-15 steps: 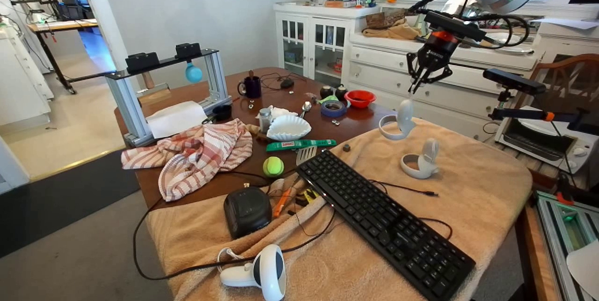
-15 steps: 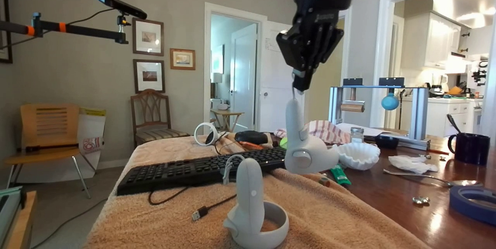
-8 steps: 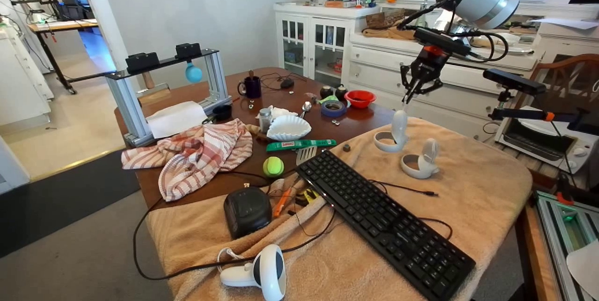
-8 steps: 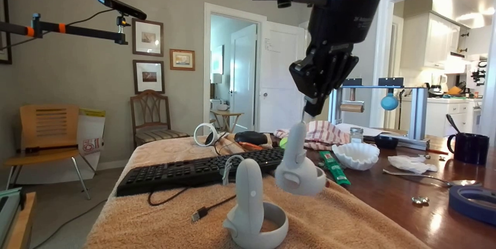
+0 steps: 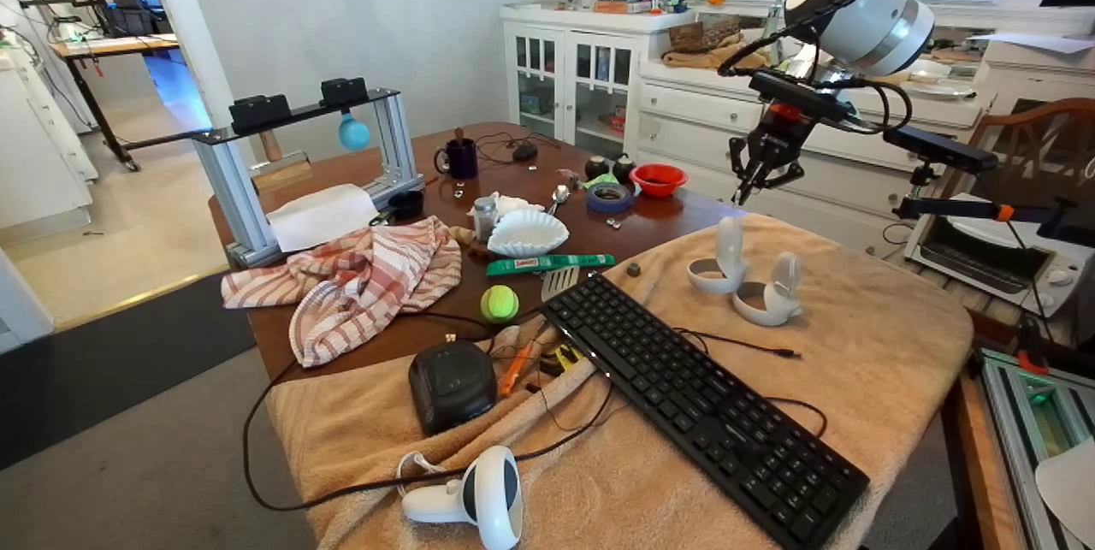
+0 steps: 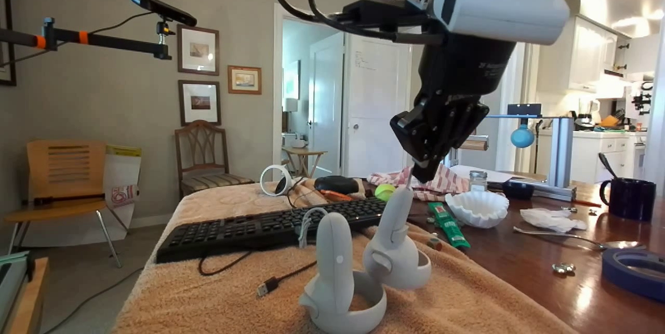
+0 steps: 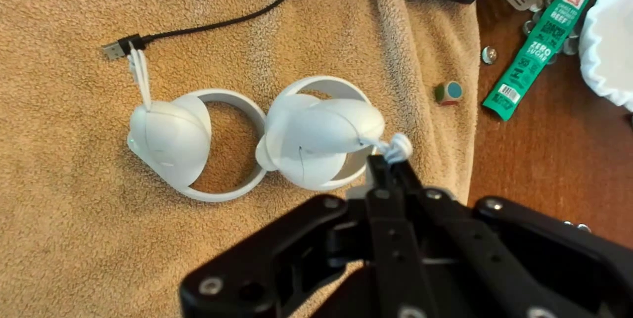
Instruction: Move one console from the left to right.
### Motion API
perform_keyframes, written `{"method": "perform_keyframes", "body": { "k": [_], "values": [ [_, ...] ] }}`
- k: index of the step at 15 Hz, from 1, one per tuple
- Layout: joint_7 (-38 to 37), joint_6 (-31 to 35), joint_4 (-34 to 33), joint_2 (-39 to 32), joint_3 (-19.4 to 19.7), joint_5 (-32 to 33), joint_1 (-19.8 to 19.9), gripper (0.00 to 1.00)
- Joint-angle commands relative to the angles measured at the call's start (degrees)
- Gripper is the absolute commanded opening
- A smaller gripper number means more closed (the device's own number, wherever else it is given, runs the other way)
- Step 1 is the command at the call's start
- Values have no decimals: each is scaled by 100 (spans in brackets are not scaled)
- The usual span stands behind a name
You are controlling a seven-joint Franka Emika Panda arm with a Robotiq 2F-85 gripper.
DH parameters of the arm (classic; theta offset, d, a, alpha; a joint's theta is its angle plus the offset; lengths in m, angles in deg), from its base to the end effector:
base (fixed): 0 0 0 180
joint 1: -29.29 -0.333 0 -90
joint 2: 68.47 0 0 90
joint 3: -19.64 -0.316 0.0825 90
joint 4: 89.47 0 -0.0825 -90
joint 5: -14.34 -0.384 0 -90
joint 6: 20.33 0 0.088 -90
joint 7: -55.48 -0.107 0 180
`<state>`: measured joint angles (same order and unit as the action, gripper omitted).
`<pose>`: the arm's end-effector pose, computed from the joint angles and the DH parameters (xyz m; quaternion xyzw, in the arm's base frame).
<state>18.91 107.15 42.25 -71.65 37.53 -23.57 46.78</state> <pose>0.4256 -0.2786 0.3196 -0.6399 0.7288 0.0606 0.2360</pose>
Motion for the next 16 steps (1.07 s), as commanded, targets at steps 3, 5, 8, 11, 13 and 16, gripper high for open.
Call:
{"method": "perform_keyframes", "body": {
  "k": [3, 5, 8, 11, 13, 16],
  "values": [
    [176, 95, -129, -260, -26, -334, 1, 1],
    [192, 90, -161, -323, -36, -364, -7, 1],
    [192, 97, -212, -405, -46, -388, -10, 1],
    [188, 97, -259, -470, -55, -395, -12, 1],
    [189, 105, -267, -501, -74, -416, -27, 1],
    [172, 110, -300, -561, -124, -468, -61, 1]
  ]
}}
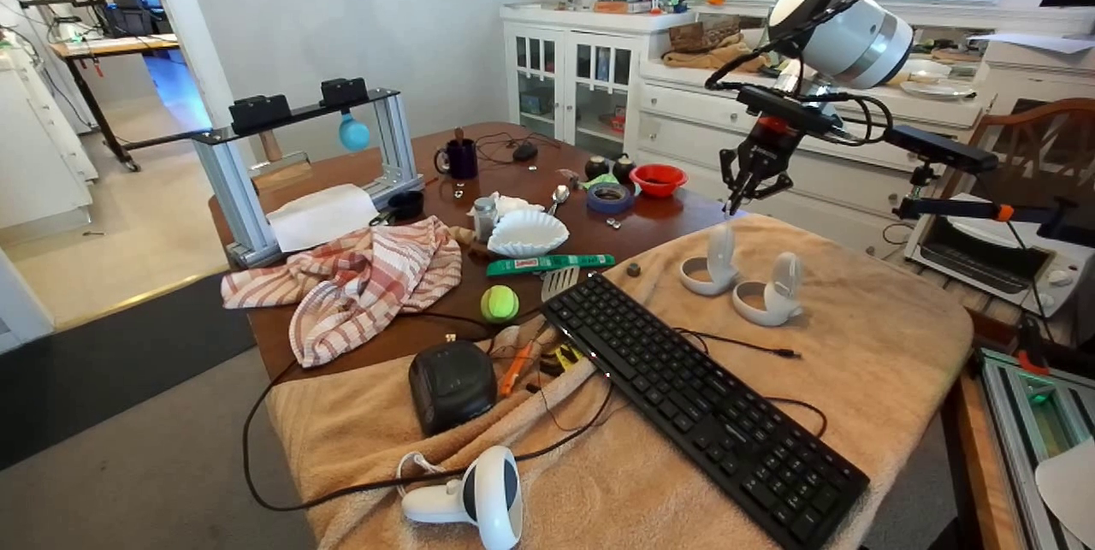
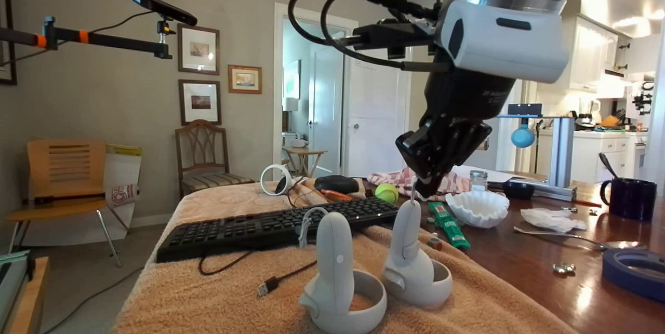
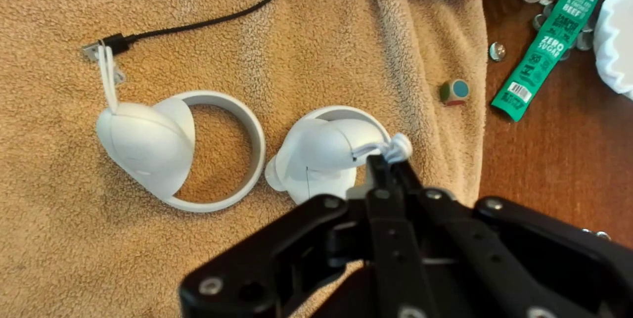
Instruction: Move one console from the left to right.
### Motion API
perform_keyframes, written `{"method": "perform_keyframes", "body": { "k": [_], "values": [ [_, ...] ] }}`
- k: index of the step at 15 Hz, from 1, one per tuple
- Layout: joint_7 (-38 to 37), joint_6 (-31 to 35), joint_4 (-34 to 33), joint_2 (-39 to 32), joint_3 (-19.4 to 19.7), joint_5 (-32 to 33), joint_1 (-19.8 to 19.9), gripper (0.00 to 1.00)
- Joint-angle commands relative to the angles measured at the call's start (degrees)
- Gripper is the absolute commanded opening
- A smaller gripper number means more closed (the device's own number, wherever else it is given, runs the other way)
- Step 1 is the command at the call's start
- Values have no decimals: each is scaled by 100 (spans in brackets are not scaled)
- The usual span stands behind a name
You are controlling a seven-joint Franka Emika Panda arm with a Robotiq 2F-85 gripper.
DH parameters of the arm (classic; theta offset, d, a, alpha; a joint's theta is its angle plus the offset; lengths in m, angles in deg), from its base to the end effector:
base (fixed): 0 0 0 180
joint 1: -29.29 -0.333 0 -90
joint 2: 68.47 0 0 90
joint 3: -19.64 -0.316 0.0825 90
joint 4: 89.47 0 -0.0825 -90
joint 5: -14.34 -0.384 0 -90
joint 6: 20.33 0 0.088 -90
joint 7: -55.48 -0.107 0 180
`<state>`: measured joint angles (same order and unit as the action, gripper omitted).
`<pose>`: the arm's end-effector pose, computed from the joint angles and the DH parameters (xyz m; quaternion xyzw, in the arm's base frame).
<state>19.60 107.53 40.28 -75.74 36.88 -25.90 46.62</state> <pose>0.4387 -0.2785 0.2988 -0.6351 0.7320 0.0710 0.2360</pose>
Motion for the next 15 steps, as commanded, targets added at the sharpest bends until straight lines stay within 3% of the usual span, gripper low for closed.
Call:
{"method": "perform_keyframes", "body": {
  "k": [1, 3, 4, 5, 7, 10, 14, 15],
  "values": [
    [91, 83, -113, -165, -79, -258, -60, 1],
    [97, 70, -136, -199, -116, -288, -76, 1],
    [121, 13, -149, -190, -134, -270, -80, 30],
    [69, 42, -145, -157, -148, -209, -106, 31],
    [-149, -16, -160, 23, -159, 51, -180, 44],
    [-759, -140, -192, 363, -170, 947, -360, 69],
    [-1299, -925, -261, 950, -417, 1958, -563, 99],
    [-1387, -1128, -293, 1071, -503, 2135, -611, 100]
  ]
}}
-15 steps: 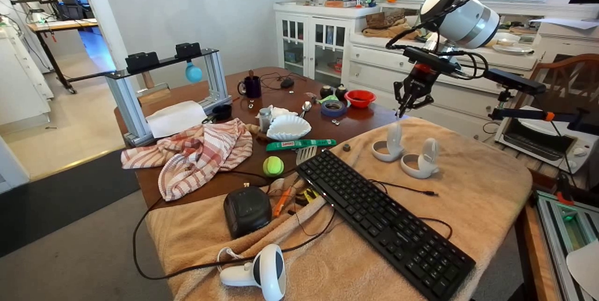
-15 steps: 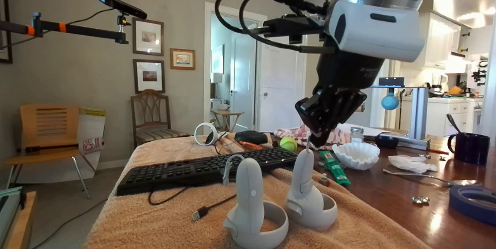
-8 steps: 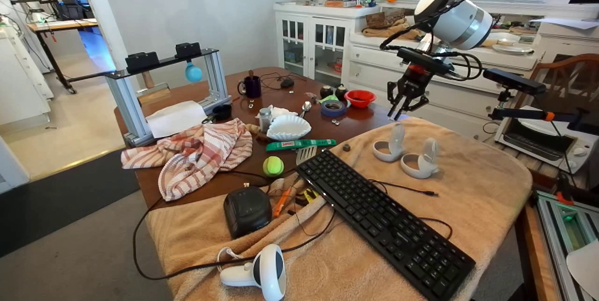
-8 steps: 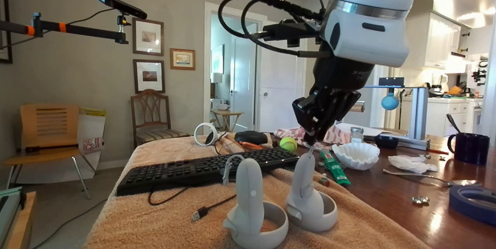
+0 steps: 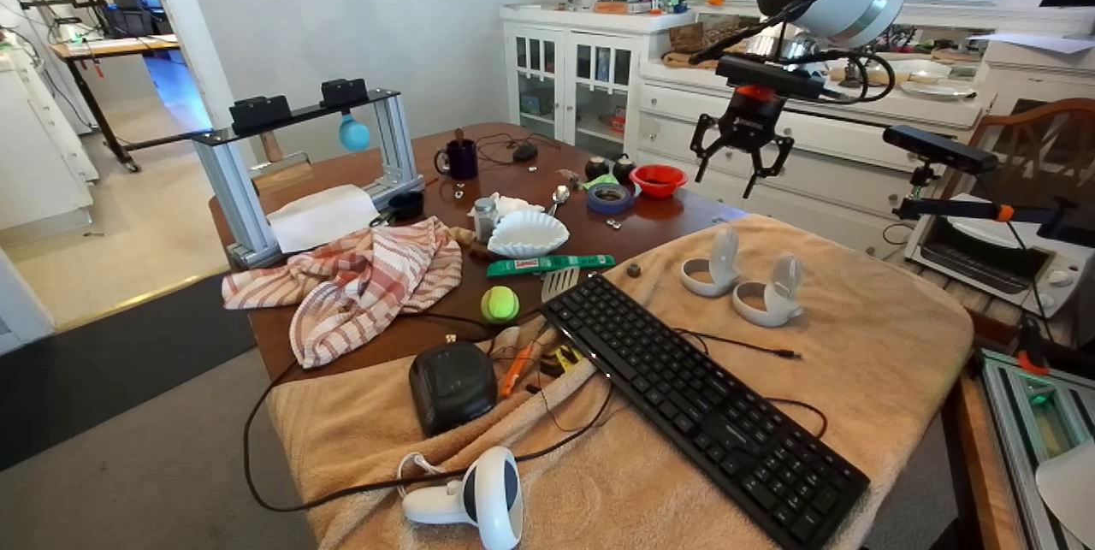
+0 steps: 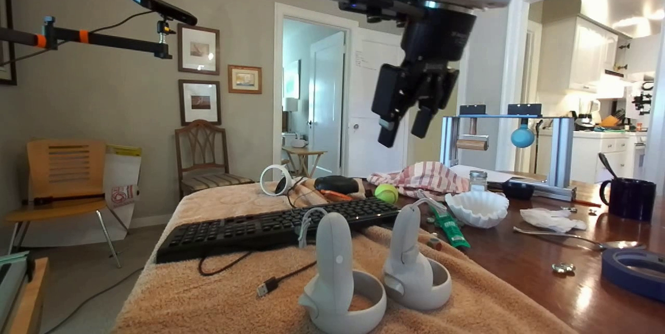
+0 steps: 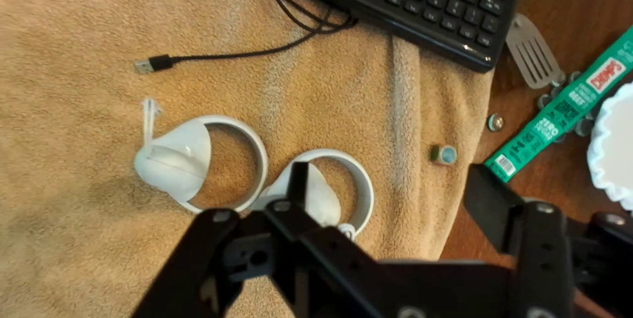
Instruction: Move one console from the left to right.
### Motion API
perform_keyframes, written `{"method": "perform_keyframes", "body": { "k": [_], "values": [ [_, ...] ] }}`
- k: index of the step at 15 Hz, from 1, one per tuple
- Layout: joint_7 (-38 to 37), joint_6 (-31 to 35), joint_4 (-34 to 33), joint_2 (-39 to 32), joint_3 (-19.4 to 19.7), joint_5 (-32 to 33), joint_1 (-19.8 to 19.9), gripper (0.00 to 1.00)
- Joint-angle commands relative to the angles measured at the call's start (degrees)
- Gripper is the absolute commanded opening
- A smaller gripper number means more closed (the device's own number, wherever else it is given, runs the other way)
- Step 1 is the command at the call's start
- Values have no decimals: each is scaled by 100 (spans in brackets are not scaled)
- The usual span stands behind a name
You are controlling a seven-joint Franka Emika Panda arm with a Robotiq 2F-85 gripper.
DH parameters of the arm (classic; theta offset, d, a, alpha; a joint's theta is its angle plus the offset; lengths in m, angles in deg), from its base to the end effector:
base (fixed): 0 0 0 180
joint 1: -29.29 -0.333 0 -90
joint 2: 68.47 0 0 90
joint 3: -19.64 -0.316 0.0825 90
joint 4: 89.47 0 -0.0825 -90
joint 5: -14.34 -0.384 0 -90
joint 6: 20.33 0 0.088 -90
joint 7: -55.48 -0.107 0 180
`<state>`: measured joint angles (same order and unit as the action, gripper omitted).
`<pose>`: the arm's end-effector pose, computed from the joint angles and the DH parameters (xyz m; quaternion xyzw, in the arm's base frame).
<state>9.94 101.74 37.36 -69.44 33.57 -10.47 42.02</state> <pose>0.4741 -0.2172 0.3655 -0.7159 0.6744 0.0762 0.1639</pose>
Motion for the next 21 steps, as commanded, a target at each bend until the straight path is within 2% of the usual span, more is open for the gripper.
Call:
{"method": "perform_keyframes", "body": {
  "k": [1, 7, 13, 17, 21],
  "values": [
    [-562, -659, 2, 582, -297, 821, -222, 100],
    [-873, -906, 46, 1327, -1147, 2027, -609, 100],
    [-545, -756, 134, 1866, -1907, 2841, -1040, 100],
    [-32, -712, 254, 2315, -2208, 3100, -1297, 100],
    [1056, -646, 429, 2739, -2226, 2846, -1564, 100]
  ]
}}
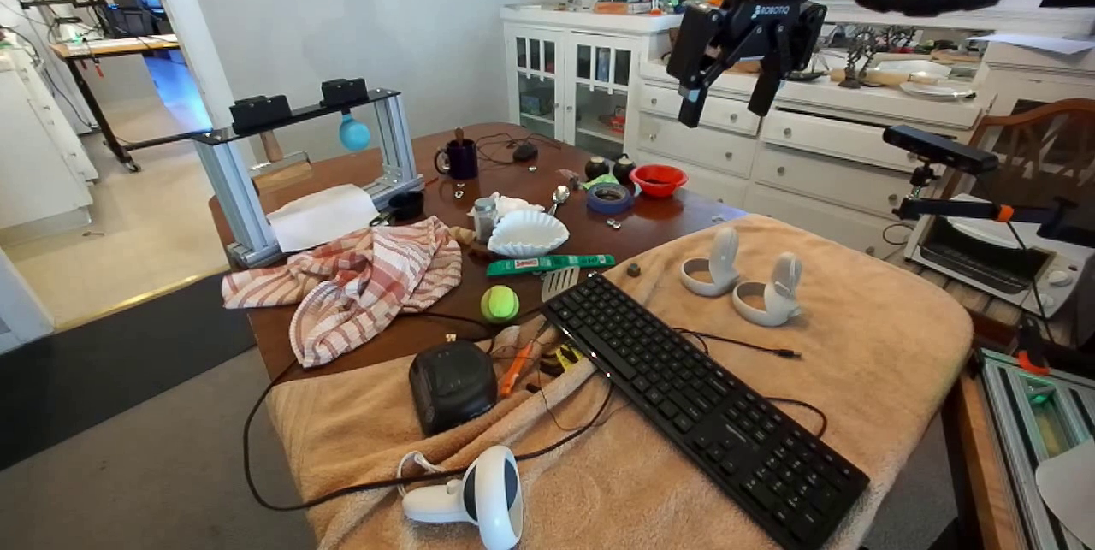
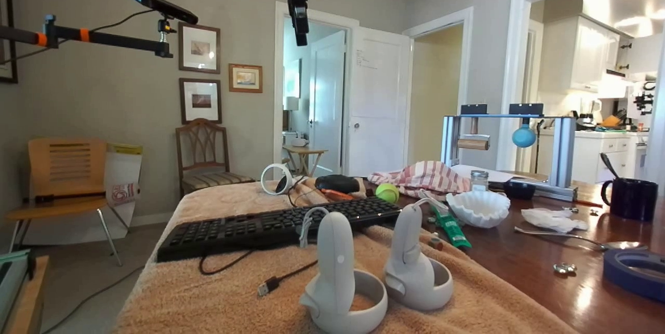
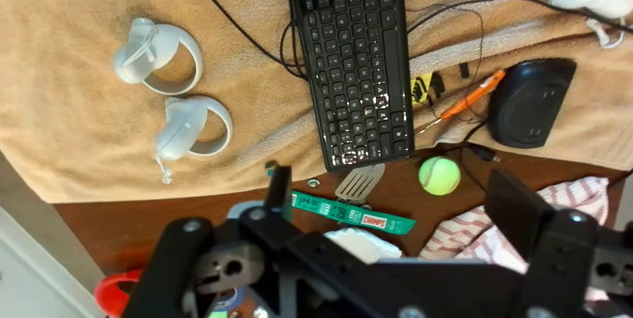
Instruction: Move one console from the left to right.
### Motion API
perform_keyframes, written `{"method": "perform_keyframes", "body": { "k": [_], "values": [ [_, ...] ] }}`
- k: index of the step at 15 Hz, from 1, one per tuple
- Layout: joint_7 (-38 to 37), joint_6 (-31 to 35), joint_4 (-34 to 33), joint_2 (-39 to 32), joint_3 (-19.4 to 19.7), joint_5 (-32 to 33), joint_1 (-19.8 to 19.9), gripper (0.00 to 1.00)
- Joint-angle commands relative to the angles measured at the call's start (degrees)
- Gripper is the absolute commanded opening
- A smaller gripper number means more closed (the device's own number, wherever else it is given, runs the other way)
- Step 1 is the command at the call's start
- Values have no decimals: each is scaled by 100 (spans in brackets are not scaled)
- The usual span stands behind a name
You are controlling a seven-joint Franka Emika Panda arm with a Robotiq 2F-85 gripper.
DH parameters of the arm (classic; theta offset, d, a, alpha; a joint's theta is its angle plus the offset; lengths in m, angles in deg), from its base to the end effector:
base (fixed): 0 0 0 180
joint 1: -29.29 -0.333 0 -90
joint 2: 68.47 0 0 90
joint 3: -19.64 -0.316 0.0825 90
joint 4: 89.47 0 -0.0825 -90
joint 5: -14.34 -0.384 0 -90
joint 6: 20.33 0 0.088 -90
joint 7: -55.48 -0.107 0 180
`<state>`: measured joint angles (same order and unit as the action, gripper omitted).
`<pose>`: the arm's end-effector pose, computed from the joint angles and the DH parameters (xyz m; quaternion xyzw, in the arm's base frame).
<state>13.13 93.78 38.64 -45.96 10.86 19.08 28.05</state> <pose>0.4439 0.0802 0.5382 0.9586 -0.2669 0.0941 0.0299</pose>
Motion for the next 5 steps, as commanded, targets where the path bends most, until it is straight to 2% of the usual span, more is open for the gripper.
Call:
{"method": "perform_keyframes", "body": {
  "k": [1, 5],
  "values": [
    [271, -6, 29, 104, -61, -44, 9, 100],
    [640, 4, 133, 317, -77, -67, -32, 100]
  ]
}}
